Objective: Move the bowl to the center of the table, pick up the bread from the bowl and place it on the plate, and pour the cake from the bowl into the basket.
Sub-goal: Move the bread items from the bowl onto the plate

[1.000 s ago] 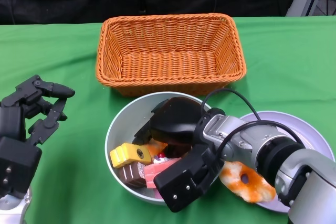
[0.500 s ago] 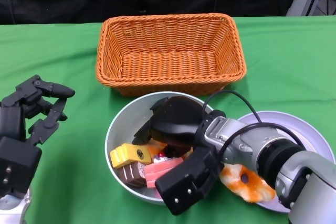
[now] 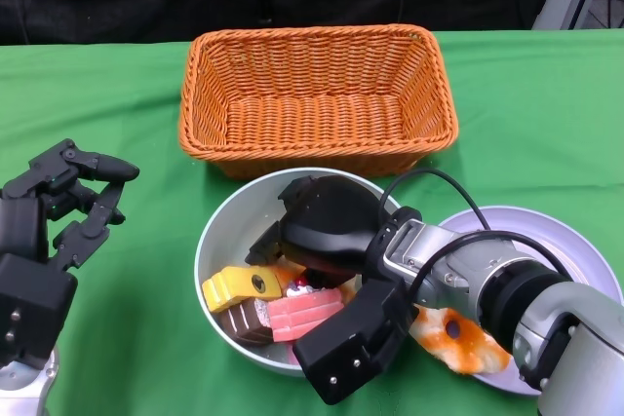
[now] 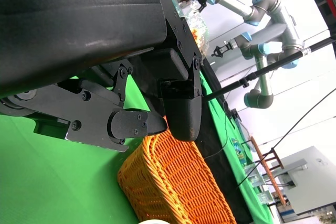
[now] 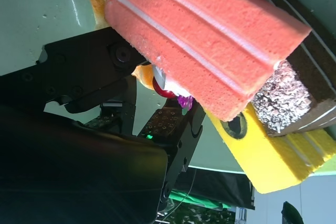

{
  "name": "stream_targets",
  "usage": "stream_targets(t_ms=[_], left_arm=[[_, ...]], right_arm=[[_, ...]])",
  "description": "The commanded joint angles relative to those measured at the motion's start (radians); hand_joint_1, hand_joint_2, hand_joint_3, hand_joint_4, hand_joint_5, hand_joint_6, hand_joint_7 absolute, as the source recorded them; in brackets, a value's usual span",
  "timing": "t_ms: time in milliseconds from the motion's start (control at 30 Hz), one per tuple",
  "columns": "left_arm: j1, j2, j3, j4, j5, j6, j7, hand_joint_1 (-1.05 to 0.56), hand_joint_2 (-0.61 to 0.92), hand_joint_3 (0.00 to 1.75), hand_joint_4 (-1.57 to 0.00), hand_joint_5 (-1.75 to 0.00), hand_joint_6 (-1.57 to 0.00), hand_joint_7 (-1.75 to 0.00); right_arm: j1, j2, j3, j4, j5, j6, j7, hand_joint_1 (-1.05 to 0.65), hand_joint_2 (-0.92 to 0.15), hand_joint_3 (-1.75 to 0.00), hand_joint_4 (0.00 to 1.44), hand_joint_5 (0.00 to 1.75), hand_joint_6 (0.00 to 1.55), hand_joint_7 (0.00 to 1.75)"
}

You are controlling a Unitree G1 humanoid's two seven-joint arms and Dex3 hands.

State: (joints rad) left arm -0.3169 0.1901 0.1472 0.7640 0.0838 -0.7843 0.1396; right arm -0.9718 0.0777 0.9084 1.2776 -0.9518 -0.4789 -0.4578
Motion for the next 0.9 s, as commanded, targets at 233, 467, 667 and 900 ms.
stream_targets(t_ms=[233, 467, 667, 900], left_arm=[[0.010, 0.014, 0.006, 0.000, -0.020, -0.003, -0.020, -0.15, 0.92, 0.40, -0.77, -1.42, -0.80, -1.03], [0.006, 0.017, 0.008, 0.011, -0.020, -0.012, -0.023, -0.15, 0.92, 0.39, -0.77, -1.42, -0.80, -1.01], [0.004, 0.020, 0.009, 0.015, -0.021, -0.011, -0.029, -0.15, 0.92, 0.39, -0.77, -1.42, -0.80, -1.01], [0.001, 0.020, 0.011, 0.025, -0.024, -0.027, -0.033, -0.14, 0.92, 0.39, -0.77, -1.42, -0.81, -1.01]], right_arm=[[-0.006, -0.017, 0.006, 0.000, -0.025, 0.023, -0.021, -0.39, -0.88, 0.00, 0.66, 1.10, 1.13, 0.01], [-0.019, -0.023, 0.011, -0.008, -0.053, 0.039, -0.086, -0.41, -0.87, 0.00, 0.67, 1.14, 1.12, 0.01], [-0.035, -0.030, 0.028, -0.019, -0.085, 0.058, -0.128, -0.40, -0.85, 0.00, 0.67, 1.18, 1.14, 0.01], [-0.040, -0.031, 0.032, -0.022, -0.094, 0.070, -0.138, -0.40, -0.84, 0.00, 0.70, 1.13, 1.15, 0.01]])
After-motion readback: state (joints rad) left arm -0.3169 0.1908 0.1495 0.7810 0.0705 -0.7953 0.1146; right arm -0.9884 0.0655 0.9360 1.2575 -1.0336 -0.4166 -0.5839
